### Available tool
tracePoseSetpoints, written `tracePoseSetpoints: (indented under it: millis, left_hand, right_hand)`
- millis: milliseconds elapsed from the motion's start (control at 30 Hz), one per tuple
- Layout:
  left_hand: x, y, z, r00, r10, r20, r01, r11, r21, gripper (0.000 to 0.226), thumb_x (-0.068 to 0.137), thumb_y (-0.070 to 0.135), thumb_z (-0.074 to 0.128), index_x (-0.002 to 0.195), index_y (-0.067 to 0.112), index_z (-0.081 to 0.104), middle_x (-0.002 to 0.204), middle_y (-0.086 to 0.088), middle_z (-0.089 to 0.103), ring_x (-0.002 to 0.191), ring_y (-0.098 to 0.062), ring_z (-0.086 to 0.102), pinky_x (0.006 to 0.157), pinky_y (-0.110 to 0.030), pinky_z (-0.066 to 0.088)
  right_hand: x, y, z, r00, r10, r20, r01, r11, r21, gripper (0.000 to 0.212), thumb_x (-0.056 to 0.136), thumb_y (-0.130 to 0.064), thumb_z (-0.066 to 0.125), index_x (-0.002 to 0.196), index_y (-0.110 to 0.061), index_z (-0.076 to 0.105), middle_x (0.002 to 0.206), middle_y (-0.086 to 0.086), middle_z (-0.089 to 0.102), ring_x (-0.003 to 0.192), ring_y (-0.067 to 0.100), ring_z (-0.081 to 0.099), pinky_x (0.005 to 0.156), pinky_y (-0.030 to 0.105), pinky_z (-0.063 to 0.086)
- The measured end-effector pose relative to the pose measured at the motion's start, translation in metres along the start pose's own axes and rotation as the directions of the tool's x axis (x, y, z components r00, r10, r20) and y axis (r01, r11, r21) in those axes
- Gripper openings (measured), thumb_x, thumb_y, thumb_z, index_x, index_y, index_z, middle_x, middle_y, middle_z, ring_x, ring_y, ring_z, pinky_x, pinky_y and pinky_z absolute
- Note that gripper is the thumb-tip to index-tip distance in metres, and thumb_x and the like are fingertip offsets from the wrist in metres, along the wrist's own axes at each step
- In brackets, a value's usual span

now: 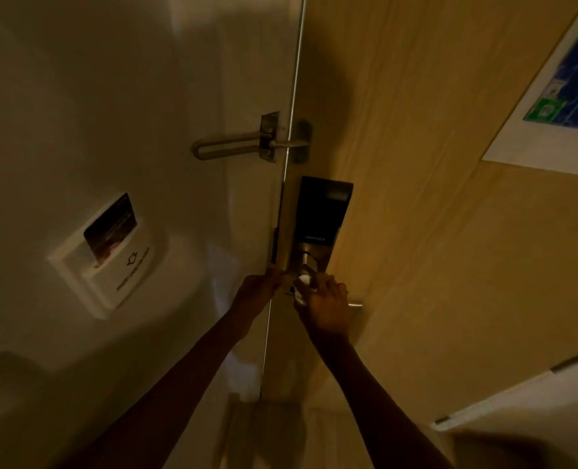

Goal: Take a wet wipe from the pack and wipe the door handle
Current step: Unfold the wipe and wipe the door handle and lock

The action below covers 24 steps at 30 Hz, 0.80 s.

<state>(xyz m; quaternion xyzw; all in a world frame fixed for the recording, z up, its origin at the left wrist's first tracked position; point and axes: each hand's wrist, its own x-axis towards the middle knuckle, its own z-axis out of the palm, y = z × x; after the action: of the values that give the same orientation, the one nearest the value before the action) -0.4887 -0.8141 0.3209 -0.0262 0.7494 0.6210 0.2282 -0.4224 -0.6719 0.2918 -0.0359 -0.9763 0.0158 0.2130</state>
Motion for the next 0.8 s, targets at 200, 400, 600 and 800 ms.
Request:
tracePoseSetpoints:
  millis: [200, 400, 600, 800]
  left_hand:
    - [0.004, -0.005, -0.001, 0.999, -0.037, 0.009, 0.038, 0.997, -0.073, 0.035, 0.063, 0.054, 0.078, 0.065, 0.021, 0.066, 0.073, -0.001, 0.058, 0.075, -0.016, 0.056, 0.075, -0.031, 0.044]
    - [0.006, -0.007, 0.004, 0.999, 0.011, -0.035, -0.012, 1.000, -0.022, 0.020, 0.071, 0.048, 0.075, 0.077, 0.029, 0.070, 0.075, 0.006, 0.063, 0.080, -0.013, 0.062, 0.072, -0.027, 0.045]
    - [-0.003, -0.011, 0.009, 0.996, 0.095, 0.004, -0.094, 0.995, -0.043, 0.031, 0.069, 0.058, 0.071, 0.072, 0.027, 0.063, 0.080, 0.004, 0.062, 0.075, -0.009, 0.057, 0.081, -0.031, 0.045]
    - [-0.016, -0.012, 0.015, 0.962, 0.266, -0.060, -0.263, 0.964, 0.047, 0.013, 0.088, 0.031, 0.063, 0.098, 0.026, 0.069, 0.072, 0.006, 0.062, 0.053, 0.011, 0.056, 0.053, -0.008, 0.042]
  right_hand:
    - [-0.016, 0.028, -0.003, 0.975, -0.199, -0.095, 0.209, 0.972, 0.108, 0.038, 0.077, -0.024, 0.076, 0.113, -0.020, 0.066, 0.112, 0.011, 0.065, 0.104, 0.033, 0.060, 0.079, 0.043, 0.049]
    - [-0.045, 0.064, -0.018, 0.978, 0.010, -0.211, 0.048, 0.962, 0.269, 0.025, 0.088, -0.032, 0.061, 0.109, -0.020, 0.070, 0.110, 0.009, 0.068, 0.102, 0.027, 0.061, 0.083, 0.044, 0.050]
    - [-0.031, 0.036, -0.013, 0.995, 0.073, -0.066, -0.050, 0.952, 0.302, 0.035, 0.095, -0.038, 0.045, 0.114, -0.017, 0.065, 0.118, 0.008, 0.064, 0.110, 0.026, 0.057, 0.096, 0.040, 0.038]
    - [-0.043, 0.073, -0.026, 0.993, 0.097, -0.066, -0.076, 0.959, 0.273, 0.030, 0.096, -0.041, 0.048, 0.106, -0.021, 0.069, 0.103, -0.001, 0.070, 0.098, 0.018, 0.061, 0.093, 0.038, 0.037]
